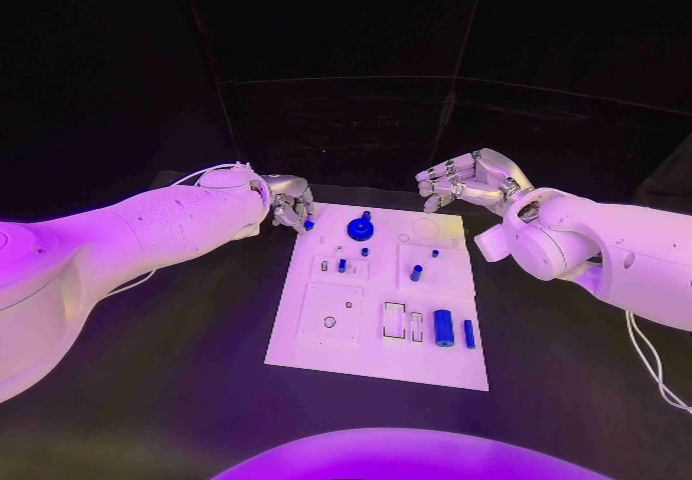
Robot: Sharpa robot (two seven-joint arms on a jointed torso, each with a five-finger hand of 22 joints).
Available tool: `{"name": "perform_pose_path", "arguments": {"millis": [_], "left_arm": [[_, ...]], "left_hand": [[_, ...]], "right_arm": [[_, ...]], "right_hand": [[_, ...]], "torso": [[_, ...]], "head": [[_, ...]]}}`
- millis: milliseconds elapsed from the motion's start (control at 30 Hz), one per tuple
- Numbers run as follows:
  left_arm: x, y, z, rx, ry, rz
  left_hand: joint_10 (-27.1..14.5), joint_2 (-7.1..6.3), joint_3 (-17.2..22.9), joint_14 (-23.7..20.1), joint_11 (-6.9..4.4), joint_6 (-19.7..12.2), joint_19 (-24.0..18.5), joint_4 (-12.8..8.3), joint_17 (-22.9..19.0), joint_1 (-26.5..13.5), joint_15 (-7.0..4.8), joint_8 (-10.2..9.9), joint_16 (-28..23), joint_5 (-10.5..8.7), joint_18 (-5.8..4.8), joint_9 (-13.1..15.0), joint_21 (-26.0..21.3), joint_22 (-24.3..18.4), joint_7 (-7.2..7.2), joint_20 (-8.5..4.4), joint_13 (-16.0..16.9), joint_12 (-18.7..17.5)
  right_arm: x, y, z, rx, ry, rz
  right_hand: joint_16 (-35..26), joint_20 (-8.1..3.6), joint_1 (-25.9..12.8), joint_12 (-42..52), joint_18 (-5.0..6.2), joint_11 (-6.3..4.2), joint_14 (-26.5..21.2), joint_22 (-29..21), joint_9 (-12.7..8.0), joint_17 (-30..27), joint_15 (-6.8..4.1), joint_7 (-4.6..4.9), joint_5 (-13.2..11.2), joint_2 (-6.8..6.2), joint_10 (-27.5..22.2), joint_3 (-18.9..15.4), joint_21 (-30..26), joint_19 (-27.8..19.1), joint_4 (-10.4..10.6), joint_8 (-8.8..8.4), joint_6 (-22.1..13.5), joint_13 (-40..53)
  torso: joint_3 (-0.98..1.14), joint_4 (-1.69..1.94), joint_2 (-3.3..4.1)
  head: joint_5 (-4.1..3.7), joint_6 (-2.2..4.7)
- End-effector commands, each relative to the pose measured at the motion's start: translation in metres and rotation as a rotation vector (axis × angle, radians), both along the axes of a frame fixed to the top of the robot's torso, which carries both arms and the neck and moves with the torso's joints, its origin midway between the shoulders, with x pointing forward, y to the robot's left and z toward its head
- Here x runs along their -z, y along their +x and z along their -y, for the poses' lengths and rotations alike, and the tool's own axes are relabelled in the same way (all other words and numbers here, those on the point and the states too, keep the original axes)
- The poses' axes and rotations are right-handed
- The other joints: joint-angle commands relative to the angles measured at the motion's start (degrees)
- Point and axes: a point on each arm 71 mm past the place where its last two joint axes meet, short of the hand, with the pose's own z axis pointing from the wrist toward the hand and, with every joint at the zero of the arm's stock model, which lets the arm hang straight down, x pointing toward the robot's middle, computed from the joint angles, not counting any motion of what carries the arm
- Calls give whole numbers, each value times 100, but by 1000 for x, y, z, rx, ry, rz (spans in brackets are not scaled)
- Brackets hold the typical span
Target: Assemble the parts on the task board
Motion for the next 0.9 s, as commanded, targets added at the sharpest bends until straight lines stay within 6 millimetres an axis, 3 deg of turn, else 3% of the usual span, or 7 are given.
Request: {"name": "perform_pose_path", "arguments": {"millis": [33,400,800,900], "left_arm": [[1,-1,1,12,8,-27],[3,-1,1,-1,23,-59],[4,-1,0,2,25,-71],[4,-2,0,7,23,-71]], "left_hand": [[-31,9,-4,-10,-27,-15,-29,-2,-21,-38,-29,-54,-5,0,-35,-25,-64,-33,9,-10,-8,-14],[-96,55,-1,-85,-2,-53,-128,-11,-138,-40,-9,-196,-69,1,-16,-112,-195,-163,37,1,-49,-66],[-193,325,122,-152,40,52,-203,39,-243,-17,23,-282,-127,0,-2,-176,-298,-254,60,24,-135,-192],[-222,298,114,-172,42,31,-239,25,-272,-17,31,-323,-144,-1,6,-198,-347,-305,69,31,-156,-226]], "right_arm": [[-2,0,-1,-8,5,9],[-2,0,-2,-9,5,9],[-2,0,-2,-9,5,9],[-2,0,-2,-9,5,9]], "right_hand": [[-32,0,-38,-20,70,24,32,-6,-2,-9,13,10,15,21,4,7,-38,35,19,-34,-20,-8],[-32,0,-38,-20,70,24,32,-6,-2,-9,13,10,15,21,4,7,-38,35,19,-34,-20,-8],[-34,0,-39,-20,69,26,33,-14,-2,-12,14,12,21,30,3,17,-48,43,27,-34,-22,-12],[-34,0,-39,-20,69,26,33,-14,-2,-12,14,12,21,30,3,17,-48,43,27,-34,-22,-12]], "torso": [[-1,-2,0],[0,-4,2],[2,-2,0],[1,0,-2]], "head": [[0,-5],[-8,-12],[-20,-17],[-24,-18]]}}
